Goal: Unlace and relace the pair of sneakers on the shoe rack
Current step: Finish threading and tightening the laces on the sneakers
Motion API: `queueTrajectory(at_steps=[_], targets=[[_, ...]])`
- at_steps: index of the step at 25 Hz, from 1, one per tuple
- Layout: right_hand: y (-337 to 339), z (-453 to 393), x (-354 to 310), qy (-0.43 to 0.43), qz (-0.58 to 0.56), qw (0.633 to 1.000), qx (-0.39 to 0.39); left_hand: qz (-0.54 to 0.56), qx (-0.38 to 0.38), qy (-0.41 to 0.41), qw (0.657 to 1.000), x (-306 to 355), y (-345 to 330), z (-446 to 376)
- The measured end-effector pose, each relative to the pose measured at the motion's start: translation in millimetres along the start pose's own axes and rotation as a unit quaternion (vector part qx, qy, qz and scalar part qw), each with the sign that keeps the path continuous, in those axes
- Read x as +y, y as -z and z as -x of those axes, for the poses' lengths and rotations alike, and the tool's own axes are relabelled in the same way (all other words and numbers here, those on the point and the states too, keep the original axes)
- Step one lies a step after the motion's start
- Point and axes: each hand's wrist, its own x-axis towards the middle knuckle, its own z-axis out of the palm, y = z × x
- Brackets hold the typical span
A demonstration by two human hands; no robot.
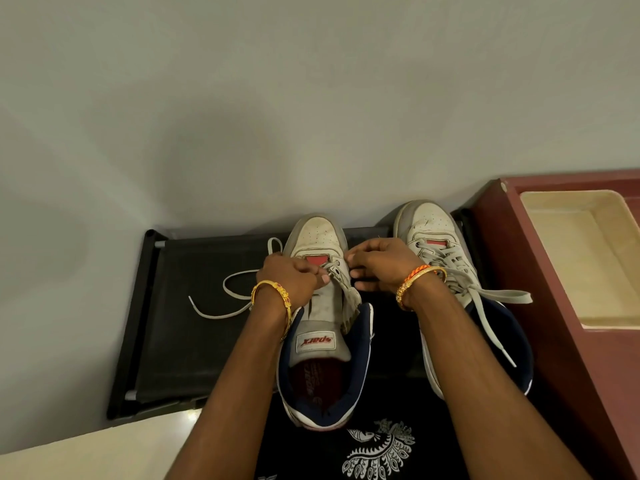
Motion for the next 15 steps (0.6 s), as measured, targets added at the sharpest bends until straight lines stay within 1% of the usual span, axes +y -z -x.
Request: queueTrajectory(at_steps=[2, 3, 5, 7, 9, 11, 15], targets=[[1, 4, -1, 0.007, 0.003, 1.000, -0.030, -0.017, 0.020, -0.010, 1.000, 0, -2, 1], [1, 6, -1, 0.019, 0.040, 0.998, -0.047, -0.029, 0.022, -0.018, 0.999, 1, -3, 1], [0, 10, -1, 0.048, 0.157, 0.984, -0.073, -0.033, 0.024, -0.024, 0.999, 2, -3, 1], [-3, 13, -2, 0.073, 0.243, 0.966, -0.054, -0.036, 0.023, -0.033, 0.999, 1, -2, 0], [-4, 12, -4, 0.102, 0.280, 0.954, -0.021, -0.047, 0.022, -0.033, 0.998, 1, -2, 0], [-1, 11, -5, 0.104, 0.265, 0.958, -0.024, -0.049, 0.022, -0.023, 0.998, 1, -1, 0], [5, 9, -3, 0.049, 0.168, 0.984, -0.043, -0.053, 0.014, -0.029, 0.998, 5, 1, 3]])
